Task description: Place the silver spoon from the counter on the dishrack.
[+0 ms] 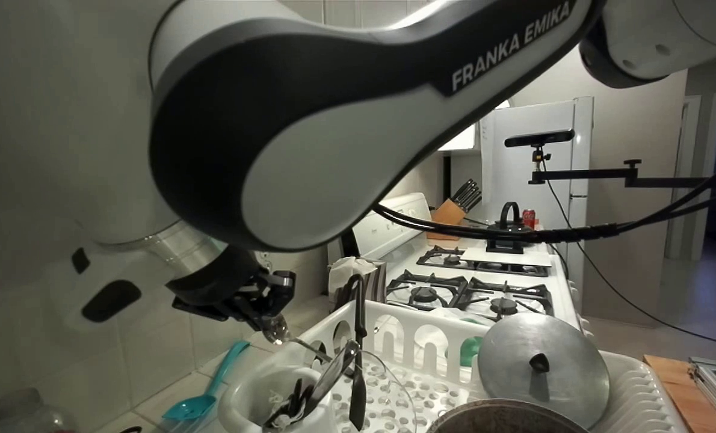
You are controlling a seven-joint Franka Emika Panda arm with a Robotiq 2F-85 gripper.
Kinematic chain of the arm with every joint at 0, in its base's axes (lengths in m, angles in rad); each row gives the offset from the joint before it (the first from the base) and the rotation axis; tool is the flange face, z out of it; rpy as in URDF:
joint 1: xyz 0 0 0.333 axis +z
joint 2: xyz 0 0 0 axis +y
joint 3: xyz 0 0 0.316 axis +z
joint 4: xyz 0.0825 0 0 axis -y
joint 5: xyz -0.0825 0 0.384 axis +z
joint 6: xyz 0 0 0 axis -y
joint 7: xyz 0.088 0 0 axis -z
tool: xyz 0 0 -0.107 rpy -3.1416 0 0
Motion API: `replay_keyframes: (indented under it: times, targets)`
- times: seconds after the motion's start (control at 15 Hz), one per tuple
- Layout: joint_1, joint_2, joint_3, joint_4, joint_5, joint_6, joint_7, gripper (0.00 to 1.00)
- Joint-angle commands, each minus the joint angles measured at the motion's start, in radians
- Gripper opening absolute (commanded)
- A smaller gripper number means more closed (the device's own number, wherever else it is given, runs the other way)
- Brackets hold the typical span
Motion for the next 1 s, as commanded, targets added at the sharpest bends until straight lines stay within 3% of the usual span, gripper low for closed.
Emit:
replay_keyframes:
  times: [0.0, 0.4, 0.47, 0.93]
  targets:
    - [0.01, 0.001, -0.014, 0.006, 0.008, 0.001, -0.004, 0.05]
    - [0.01, 0.001, -0.014, 0.006, 0.008, 0.002, -0.004, 0.05]
    - [-0.002, -0.018, -0.017, -0.01, 0.008, -0.01, -0.032, 0.01]
    - [-0.013, 0.023, -0.052, 0.083, -0.063, -0.029, -0.313, 0.01]
